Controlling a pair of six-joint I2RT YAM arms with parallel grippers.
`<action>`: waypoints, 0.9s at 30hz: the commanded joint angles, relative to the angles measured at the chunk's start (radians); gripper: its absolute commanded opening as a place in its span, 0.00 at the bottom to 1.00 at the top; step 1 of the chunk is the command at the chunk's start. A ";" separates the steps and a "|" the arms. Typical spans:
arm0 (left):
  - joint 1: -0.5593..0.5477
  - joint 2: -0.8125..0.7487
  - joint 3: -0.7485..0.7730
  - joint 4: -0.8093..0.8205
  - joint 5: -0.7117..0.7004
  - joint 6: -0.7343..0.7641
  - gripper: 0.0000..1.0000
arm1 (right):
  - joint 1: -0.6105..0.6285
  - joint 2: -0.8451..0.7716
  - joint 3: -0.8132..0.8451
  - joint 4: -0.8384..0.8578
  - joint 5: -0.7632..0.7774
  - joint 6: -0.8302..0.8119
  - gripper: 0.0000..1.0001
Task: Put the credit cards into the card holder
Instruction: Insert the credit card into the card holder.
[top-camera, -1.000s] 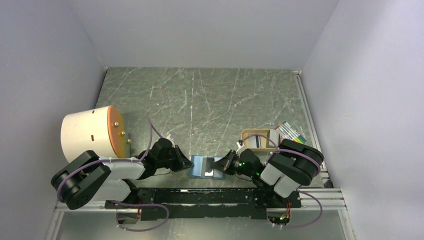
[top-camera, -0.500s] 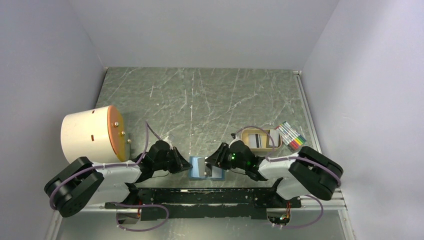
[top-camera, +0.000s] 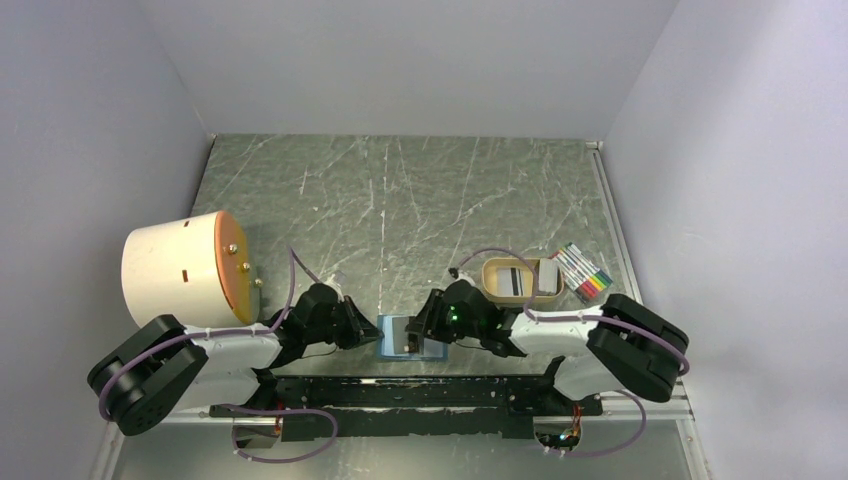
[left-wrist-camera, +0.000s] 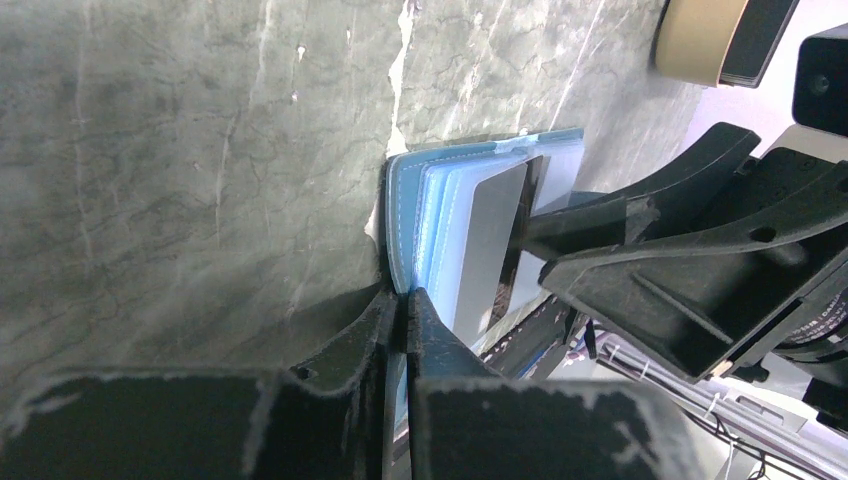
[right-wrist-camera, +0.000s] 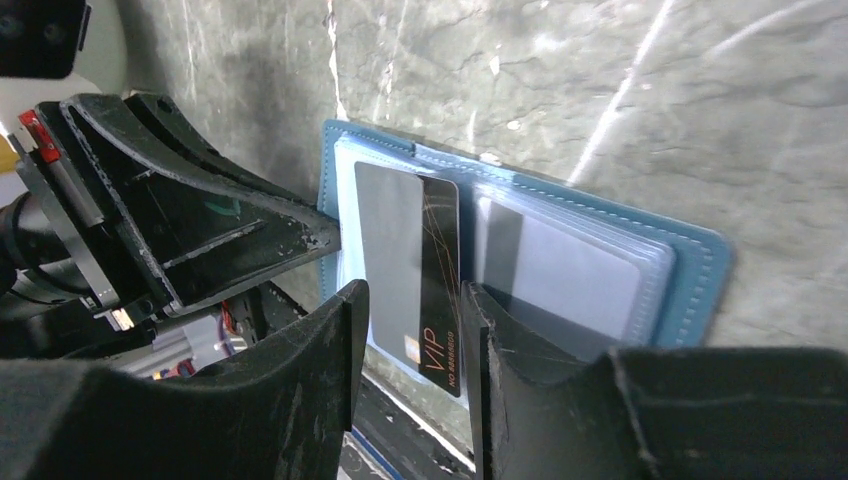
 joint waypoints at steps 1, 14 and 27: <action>-0.009 -0.001 0.001 0.032 0.006 0.015 0.09 | 0.042 0.071 0.018 -0.014 0.002 0.004 0.43; -0.018 -0.088 0.016 -0.037 -0.013 0.013 0.09 | 0.051 0.174 0.060 0.145 -0.100 -0.058 0.40; -0.019 -0.169 0.034 -0.132 -0.046 0.046 0.09 | 0.051 0.042 0.101 -0.132 0.012 -0.090 0.49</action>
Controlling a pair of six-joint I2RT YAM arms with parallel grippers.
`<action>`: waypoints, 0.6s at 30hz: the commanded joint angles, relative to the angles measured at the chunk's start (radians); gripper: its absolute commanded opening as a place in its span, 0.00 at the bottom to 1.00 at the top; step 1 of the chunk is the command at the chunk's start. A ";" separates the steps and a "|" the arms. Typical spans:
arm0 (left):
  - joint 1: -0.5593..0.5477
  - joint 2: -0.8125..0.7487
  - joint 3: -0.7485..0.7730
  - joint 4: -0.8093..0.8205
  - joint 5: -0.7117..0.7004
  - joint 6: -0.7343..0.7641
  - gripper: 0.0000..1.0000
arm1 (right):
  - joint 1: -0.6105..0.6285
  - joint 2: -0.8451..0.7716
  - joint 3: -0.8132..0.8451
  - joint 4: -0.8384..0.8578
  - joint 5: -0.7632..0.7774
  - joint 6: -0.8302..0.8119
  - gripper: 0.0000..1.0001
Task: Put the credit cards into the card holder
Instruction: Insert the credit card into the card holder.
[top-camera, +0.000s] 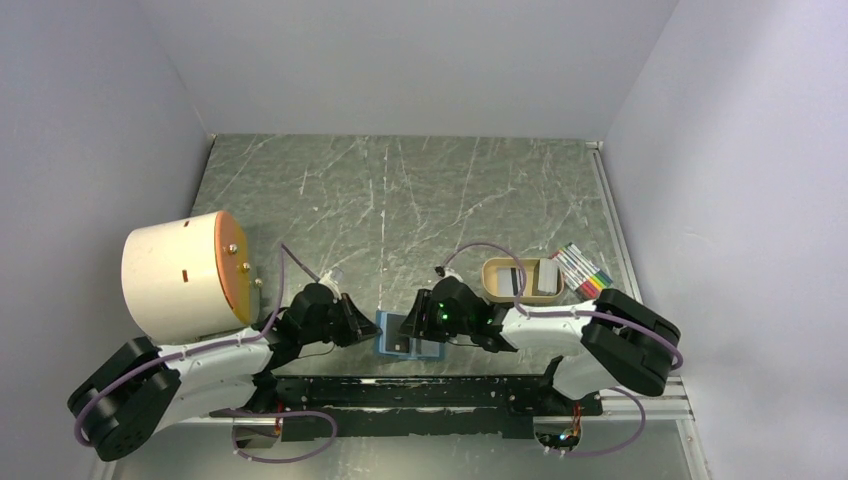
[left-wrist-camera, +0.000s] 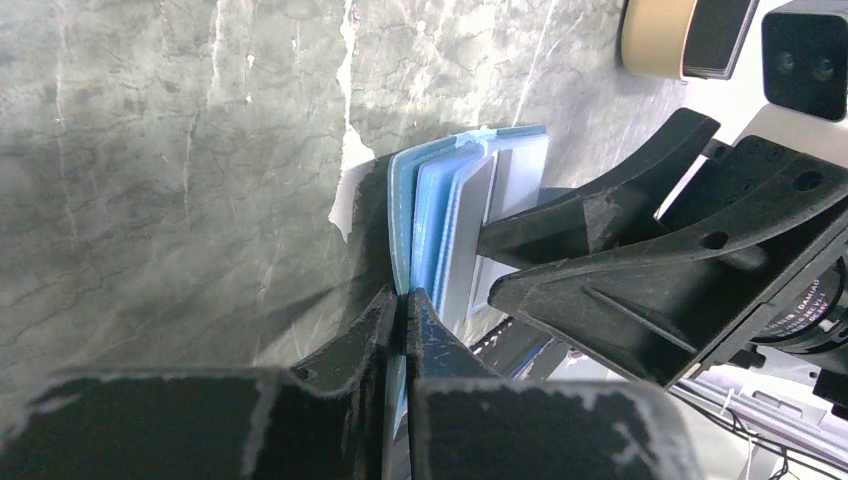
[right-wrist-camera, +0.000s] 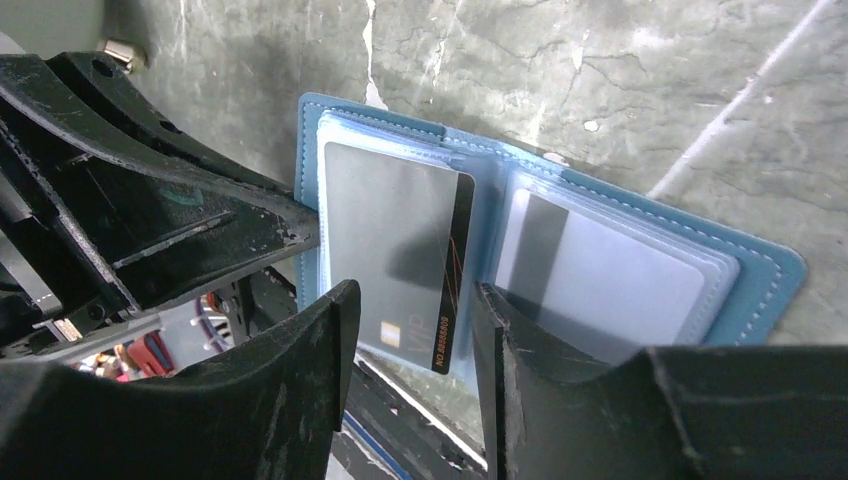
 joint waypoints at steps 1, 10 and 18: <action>-0.010 -0.019 0.018 -0.010 -0.013 0.013 0.09 | 0.007 -0.039 -0.003 -0.074 0.038 -0.023 0.49; -0.010 -0.041 0.057 -0.058 -0.021 0.022 0.09 | 0.008 0.040 -0.001 0.108 -0.038 -0.020 0.51; -0.012 -0.007 0.037 0.005 0.009 -0.009 0.09 | 0.008 0.029 -0.043 0.206 -0.055 -0.014 0.54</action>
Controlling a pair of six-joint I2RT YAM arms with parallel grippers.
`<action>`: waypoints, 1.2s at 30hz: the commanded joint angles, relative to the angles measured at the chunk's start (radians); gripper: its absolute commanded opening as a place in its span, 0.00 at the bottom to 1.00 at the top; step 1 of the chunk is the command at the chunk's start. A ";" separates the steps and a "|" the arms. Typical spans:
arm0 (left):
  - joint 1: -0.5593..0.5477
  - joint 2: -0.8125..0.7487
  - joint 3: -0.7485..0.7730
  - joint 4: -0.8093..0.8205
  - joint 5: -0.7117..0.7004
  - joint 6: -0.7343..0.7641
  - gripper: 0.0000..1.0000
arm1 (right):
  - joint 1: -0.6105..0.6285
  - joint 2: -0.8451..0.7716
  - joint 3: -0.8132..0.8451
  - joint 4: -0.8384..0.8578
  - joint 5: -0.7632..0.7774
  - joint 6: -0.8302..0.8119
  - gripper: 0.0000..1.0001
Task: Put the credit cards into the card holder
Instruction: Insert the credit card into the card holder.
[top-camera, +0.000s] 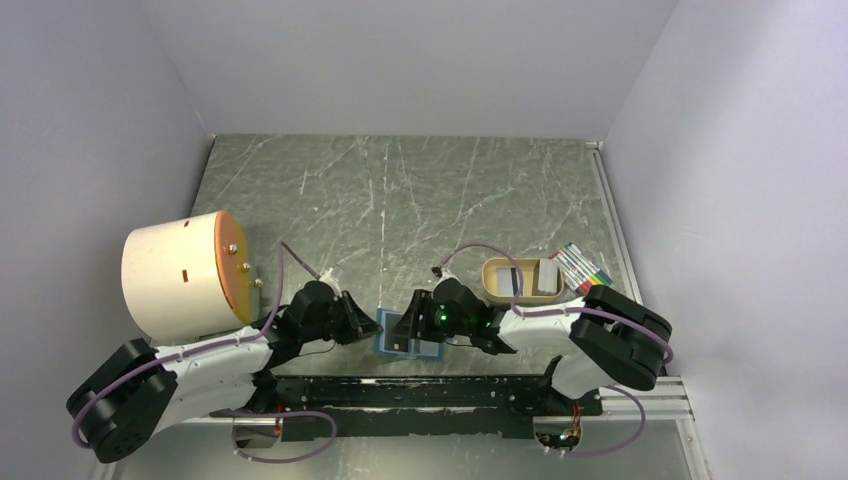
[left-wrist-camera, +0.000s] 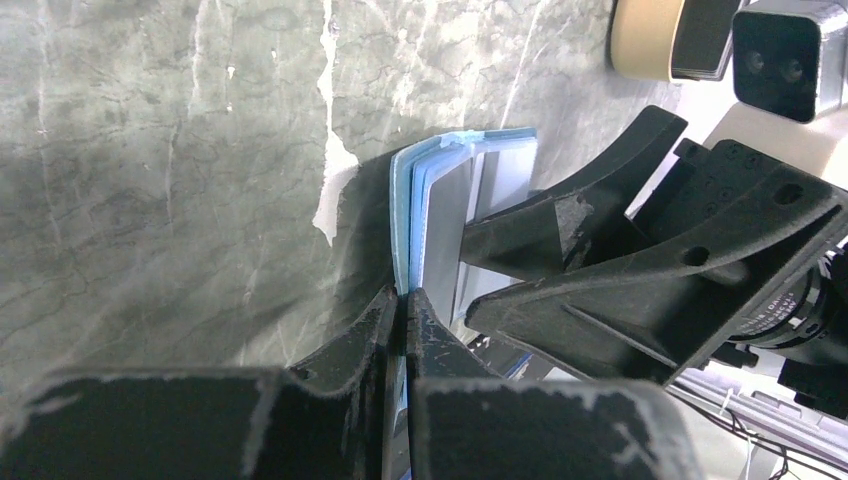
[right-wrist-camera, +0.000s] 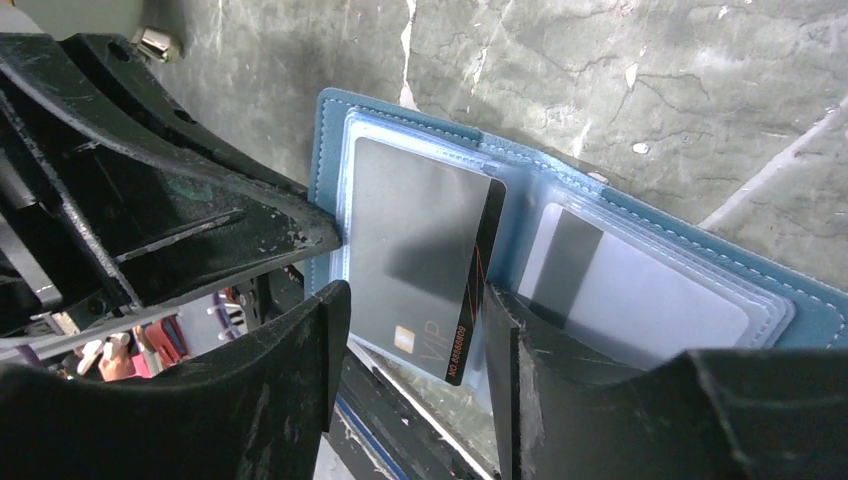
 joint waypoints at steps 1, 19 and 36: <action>-0.009 0.015 0.018 0.035 0.013 -0.007 0.09 | 0.006 -0.003 -0.019 0.092 -0.031 -0.010 0.56; -0.020 0.041 -0.045 0.289 0.104 -0.020 0.09 | -0.007 0.019 -0.075 0.199 -0.060 0.008 0.58; -0.032 0.009 -0.067 0.383 0.097 -0.009 0.09 | -0.029 -0.180 -0.142 0.091 0.011 -0.012 0.62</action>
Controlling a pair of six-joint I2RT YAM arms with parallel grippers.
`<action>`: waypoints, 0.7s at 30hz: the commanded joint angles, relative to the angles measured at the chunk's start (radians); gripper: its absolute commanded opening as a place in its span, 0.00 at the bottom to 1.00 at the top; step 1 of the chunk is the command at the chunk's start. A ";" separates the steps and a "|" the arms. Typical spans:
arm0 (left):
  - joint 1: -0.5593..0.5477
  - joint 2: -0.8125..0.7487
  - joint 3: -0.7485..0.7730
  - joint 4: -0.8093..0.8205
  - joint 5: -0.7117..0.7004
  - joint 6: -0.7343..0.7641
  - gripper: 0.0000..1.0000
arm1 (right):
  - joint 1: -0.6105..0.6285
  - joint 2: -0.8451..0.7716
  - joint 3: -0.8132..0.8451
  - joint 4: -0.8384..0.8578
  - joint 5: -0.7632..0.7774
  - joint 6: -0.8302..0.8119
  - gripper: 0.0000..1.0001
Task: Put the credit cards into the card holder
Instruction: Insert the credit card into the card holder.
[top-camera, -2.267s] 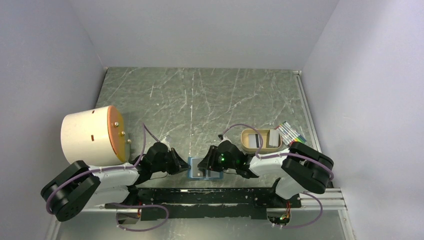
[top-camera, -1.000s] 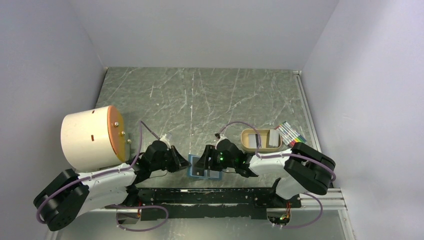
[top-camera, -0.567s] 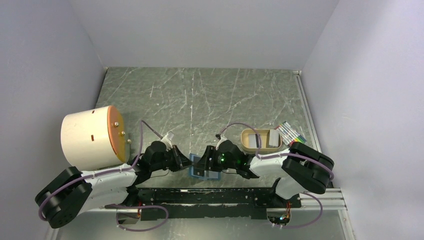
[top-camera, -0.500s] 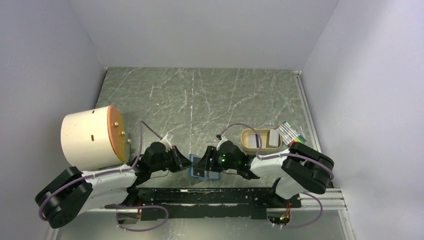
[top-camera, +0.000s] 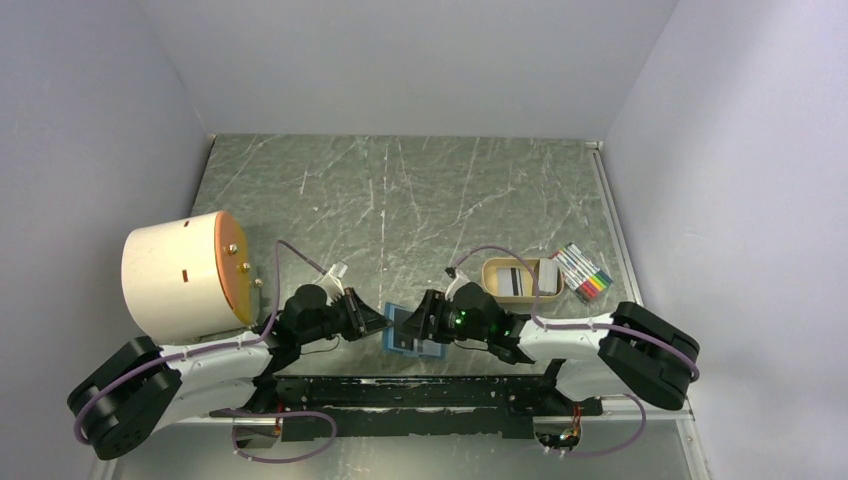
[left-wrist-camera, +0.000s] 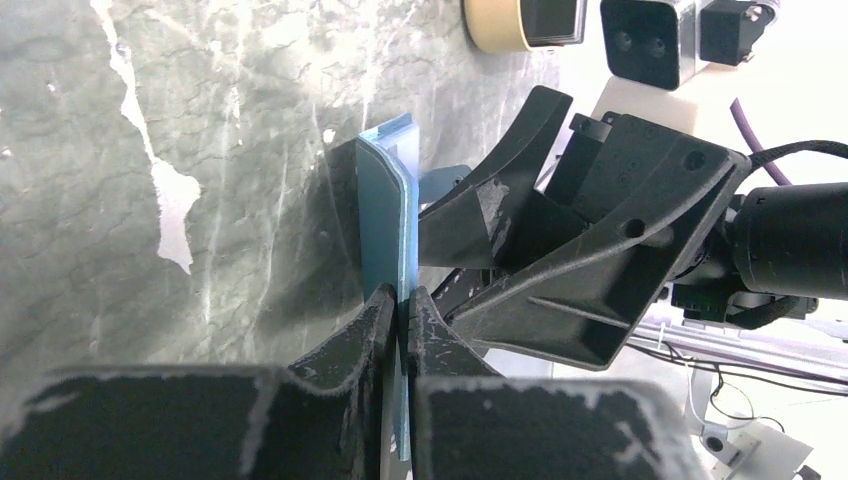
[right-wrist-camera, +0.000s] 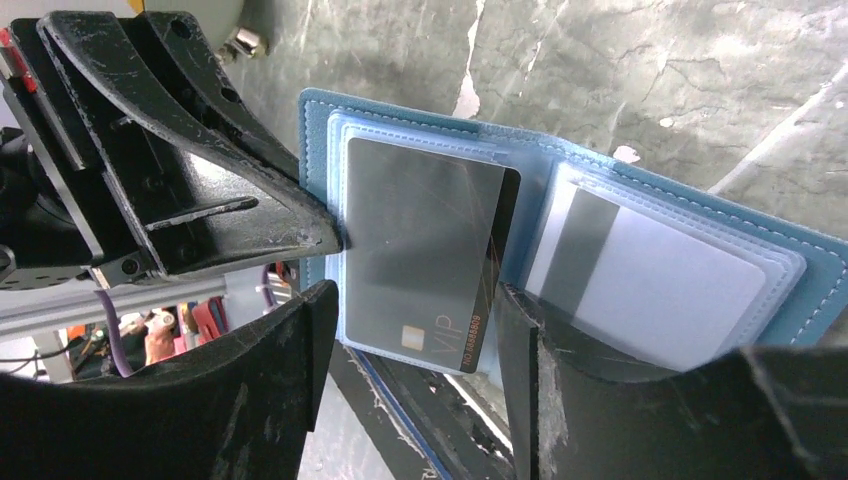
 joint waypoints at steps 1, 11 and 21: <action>-0.014 -0.002 -0.003 0.092 0.023 0.005 0.09 | -0.005 -0.025 -0.014 -0.026 0.038 -0.015 0.61; -0.027 0.037 0.006 0.171 0.053 0.008 0.09 | -0.007 0.062 -0.009 0.118 -0.023 -0.024 0.66; -0.027 0.031 -0.012 0.223 0.056 -0.002 0.09 | -0.010 0.135 -0.006 0.239 -0.093 -0.032 0.70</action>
